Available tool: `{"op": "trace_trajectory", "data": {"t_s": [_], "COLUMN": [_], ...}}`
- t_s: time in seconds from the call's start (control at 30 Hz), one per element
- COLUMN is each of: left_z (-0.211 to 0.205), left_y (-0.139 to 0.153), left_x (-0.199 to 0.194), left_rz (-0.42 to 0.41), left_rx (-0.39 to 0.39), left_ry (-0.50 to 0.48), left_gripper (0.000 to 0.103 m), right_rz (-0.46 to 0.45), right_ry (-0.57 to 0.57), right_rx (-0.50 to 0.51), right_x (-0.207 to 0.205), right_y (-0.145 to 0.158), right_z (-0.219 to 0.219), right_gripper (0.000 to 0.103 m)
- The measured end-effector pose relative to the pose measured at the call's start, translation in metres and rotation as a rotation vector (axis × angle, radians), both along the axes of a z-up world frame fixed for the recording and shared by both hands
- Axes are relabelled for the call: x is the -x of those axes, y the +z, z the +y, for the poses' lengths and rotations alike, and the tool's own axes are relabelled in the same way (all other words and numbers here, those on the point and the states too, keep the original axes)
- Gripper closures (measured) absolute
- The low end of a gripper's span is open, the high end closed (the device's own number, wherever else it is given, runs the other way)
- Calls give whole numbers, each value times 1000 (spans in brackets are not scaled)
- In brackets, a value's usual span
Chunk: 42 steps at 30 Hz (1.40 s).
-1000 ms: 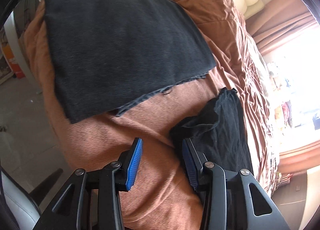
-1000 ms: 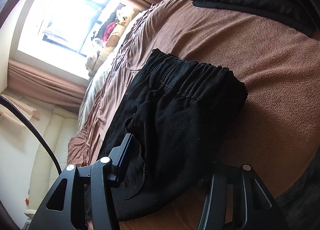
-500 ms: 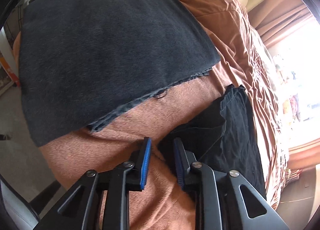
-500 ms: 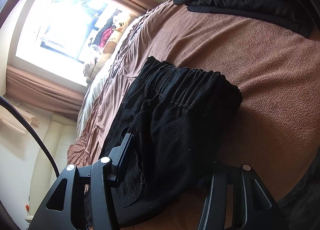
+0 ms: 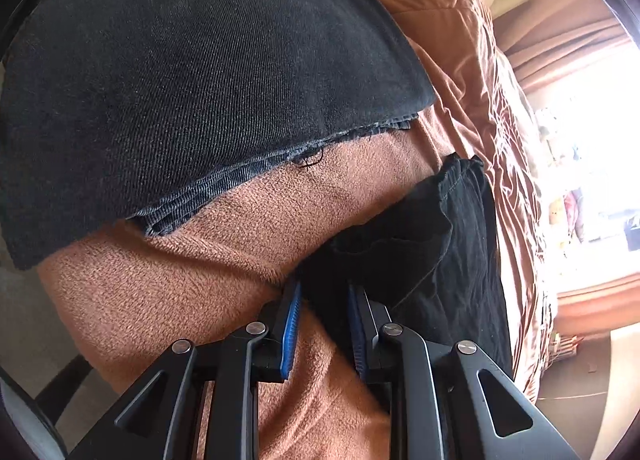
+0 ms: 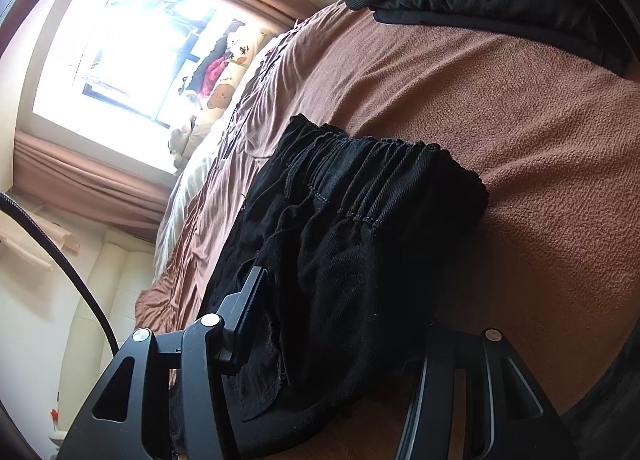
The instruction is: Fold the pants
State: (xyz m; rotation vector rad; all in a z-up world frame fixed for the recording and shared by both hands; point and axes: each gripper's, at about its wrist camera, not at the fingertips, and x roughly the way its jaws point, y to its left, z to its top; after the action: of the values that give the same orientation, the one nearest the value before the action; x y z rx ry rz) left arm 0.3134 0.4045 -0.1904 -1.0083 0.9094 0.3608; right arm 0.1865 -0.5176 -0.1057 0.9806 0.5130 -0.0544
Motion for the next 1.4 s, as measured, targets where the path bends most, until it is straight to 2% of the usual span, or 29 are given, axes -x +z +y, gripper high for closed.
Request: {"op": "trace_trajectory", "data": {"t_s": [0.13,0.2,0.27,0.57,0.73,0.8,0.83,0.87,0.93,0.97,1.03,1.1,1.13,1.2,1.27,1.4], "left_z": [-3,-5,-6,-9,-9,-6,-1,5,18,21,22,21,19,13,6,-8], "left_y": [3,5,6,14,13,15,17,17,15,17,23,29,32,36,41,55], "left_x": [5,7,12,20,20,23,27,31,38,38,38,33,29,21,9,-13], "left_rz": [-25,-43,-63,-94,-89,-49,-17,-11,-36,-28,-18,-37,-41,-45,-59,-89], "left_rx": [-32,-51,-52,-50,-58,-108,-139,-132,-66,-69,-96,-96,-99,-111,-120,-121], "left_ry": [28,38,54,71,76,110,136,152,158,154,134,105,89,66,43,15], "left_gripper": [87,90,90,91,92,99,103,103,103,103,103,102,100,82,69,66], "right_rz": [-22,-32,-31,-66,-47,-28,-7,19,69,78,85,120,126,107,103,77], "right_ry": [-22,-43,-61,-90,-106,-131,-147,-148,-134,-122,-94,-106,-110,-112,-106,-93], "right_rx": [-58,-59,-42,29,28,19,20,8,-27,-21,29,104,137,174,222,330], "right_x": [1,5,9,22,28,29,30,29,27,28,32,38,41,47,50,53], "right_y": [-8,-10,-10,12,7,-1,-4,-10,-20,-19,-8,7,15,29,43,68], "right_z": [-6,-9,-10,-1,-3,-3,-4,-5,-6,-5,1,7,10,15,22,36], "right_gripper": [56,80,92,96,99,99,99,99,98,98,91,75,71,64,60,57]}}
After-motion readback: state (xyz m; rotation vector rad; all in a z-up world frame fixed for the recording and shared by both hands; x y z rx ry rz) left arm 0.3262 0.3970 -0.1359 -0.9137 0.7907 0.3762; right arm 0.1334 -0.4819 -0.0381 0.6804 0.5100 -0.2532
